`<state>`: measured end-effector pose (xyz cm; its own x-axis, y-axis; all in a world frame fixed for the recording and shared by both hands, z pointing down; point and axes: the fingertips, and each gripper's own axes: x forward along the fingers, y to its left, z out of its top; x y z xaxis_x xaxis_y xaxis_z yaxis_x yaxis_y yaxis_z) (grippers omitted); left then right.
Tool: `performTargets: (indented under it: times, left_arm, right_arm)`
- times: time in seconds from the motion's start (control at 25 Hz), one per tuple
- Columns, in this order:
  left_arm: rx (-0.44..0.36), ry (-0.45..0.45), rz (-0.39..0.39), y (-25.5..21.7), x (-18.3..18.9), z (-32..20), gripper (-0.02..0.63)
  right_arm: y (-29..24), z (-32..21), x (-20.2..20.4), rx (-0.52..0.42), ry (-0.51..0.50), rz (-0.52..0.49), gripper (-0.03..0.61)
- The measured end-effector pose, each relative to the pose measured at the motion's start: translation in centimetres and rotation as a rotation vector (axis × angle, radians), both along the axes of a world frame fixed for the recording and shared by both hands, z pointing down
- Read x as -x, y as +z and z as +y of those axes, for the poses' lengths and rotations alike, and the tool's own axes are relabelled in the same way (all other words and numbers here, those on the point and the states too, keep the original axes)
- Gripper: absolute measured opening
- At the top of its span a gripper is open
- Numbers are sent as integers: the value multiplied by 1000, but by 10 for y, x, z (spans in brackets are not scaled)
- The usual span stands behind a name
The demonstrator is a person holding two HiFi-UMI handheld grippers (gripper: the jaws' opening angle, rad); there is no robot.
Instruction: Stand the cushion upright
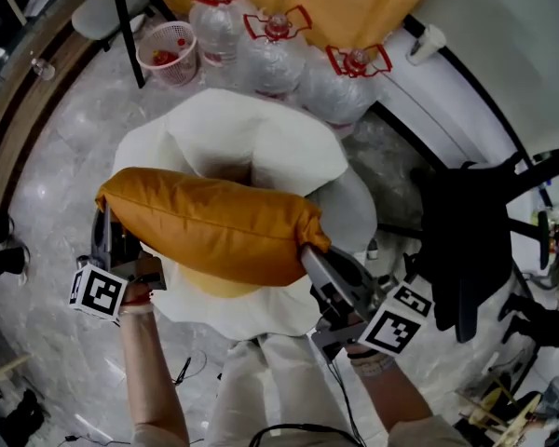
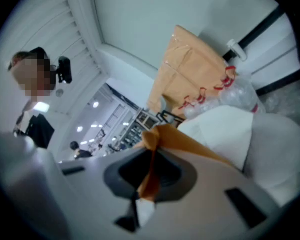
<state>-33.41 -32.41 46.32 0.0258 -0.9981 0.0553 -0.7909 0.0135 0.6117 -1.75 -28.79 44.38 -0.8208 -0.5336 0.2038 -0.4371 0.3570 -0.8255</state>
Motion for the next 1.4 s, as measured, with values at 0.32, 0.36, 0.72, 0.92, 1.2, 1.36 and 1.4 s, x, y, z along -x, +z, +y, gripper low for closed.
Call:
performTargets:
  times: [0.32, 0.36, 0.72, 0.92, 1.2, 1.36, 1.4]
  left_arm:
    - [-38, -71, 37, -10, 33, -5, 46]
    - [-42, -57, 42, -12, 31, -12, 46]
    - [42, 65, 31, 10, -26, -81, 46]
    - [34, 68, -14, 14, -36, -112, 46]
    - [96, 169, -70, 30, -44, -140, 46]
    - [157, 223, -61, 52, -33, -154, 46]
    - [167, 225, -50, 56, -29, -156, 46]
  right_arm:
    - [-31, 0, 33, 82, -19, -146, 35]
    - [-33, -1, 33, 83, -14, -151, 35]
    - [12, -71, -34, 55, 131, 1, 35]
    - [21, -106, -43, -22, 153, 68, 35]
    - [33, -149, -45, -59, 206, 96, 35]
    - [46, -165, -35, -36, 217, 95, 37]
    - [50, -169, -33, -36, 220, 114, 37]
